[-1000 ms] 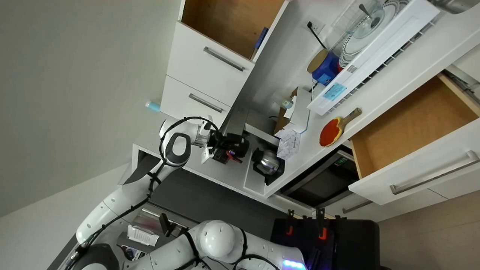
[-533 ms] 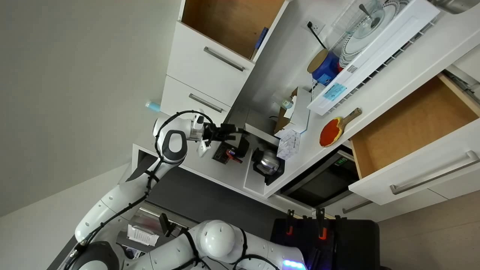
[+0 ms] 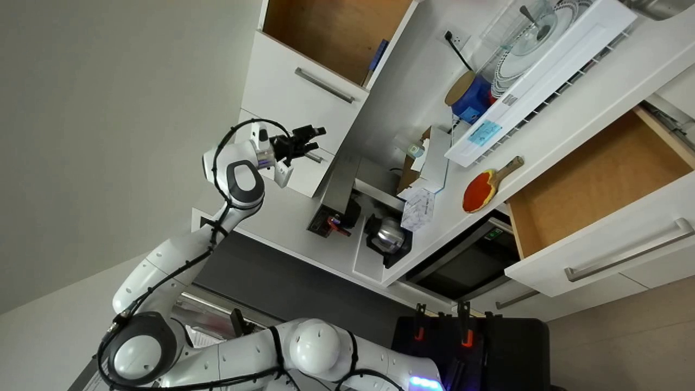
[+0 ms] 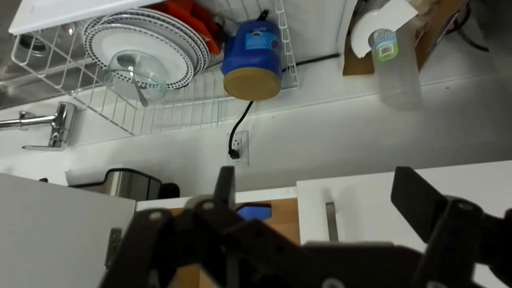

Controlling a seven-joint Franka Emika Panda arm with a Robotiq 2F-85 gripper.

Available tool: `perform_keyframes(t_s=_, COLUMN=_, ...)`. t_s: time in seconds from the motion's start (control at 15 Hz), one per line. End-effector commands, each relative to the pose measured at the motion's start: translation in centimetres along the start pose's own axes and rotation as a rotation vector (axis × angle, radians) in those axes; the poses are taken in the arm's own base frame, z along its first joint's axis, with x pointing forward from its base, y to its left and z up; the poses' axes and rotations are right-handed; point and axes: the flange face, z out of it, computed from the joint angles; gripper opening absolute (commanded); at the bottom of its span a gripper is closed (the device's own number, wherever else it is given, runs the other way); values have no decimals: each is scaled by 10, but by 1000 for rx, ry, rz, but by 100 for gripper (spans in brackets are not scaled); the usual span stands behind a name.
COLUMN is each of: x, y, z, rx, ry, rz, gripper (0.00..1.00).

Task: Remove the blue object from the open upper cabinet and place it in the open drawer

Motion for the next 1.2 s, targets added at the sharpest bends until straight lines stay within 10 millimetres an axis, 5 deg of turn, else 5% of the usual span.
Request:
perform_keyframes(t_s=0.0, x=9, y=2, z=4, rx=-5, ry=0, rz=-2, gripper=100)
perform_keyframes(t_s=0.4, x=28, y=3, z=18, rx=-10, ry=16, rz=-1, gripper=100)
perform_keyframes(t_s=1.13, x=146, y=24, z=86, rx=-59, ry=124, rz=-47, gripper=100)
